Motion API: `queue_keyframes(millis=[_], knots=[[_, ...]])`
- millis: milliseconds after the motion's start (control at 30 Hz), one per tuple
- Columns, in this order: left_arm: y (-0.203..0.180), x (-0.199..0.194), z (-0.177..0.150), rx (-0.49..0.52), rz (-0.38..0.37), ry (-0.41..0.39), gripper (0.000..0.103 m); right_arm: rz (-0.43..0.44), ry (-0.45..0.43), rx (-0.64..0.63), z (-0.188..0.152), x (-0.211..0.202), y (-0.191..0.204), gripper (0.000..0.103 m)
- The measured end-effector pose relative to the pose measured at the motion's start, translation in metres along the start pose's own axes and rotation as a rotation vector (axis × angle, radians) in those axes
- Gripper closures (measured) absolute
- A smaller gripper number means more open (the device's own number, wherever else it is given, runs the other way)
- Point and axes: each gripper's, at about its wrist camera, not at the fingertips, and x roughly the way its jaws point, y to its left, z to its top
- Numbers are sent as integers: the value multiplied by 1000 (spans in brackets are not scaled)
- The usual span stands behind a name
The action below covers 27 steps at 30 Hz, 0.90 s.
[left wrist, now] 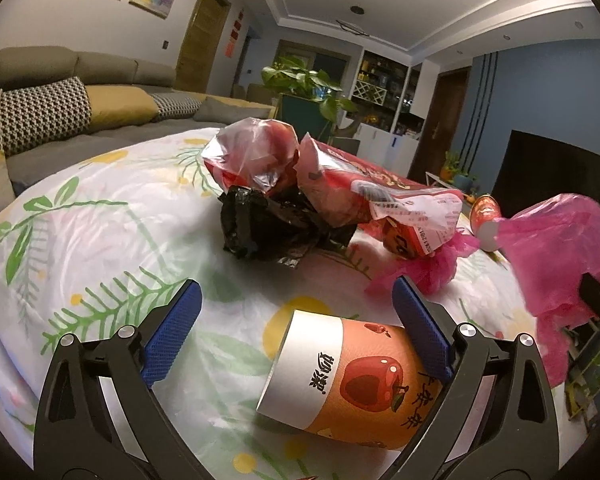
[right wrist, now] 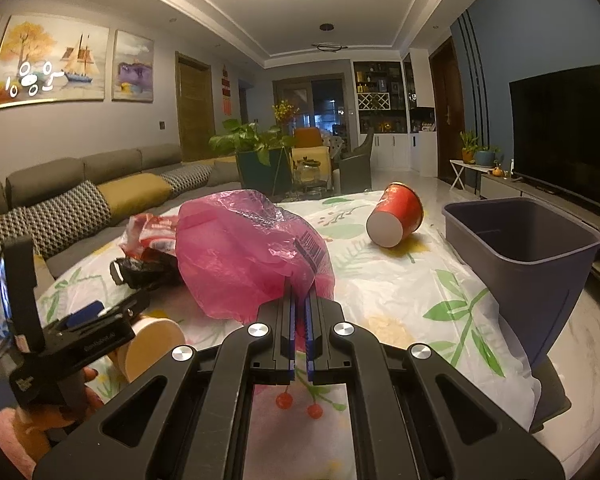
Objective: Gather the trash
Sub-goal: 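Move the left gripper to the white-and-orange paper cup while the right holds the pink bag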
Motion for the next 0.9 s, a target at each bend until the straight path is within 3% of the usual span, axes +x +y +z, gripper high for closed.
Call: queue_keyframes(millis=[500,733,900], knots=[[-27,25,12,65,14,24,6,-37,-33,23,5,-8,-13,99],[-43,53,24,86,-54,62,6,-64,-41,36,7,-8,-20,98],[-44,63,32,88,-58,89,6,-76,-39,34,7,-9,-21,98]])
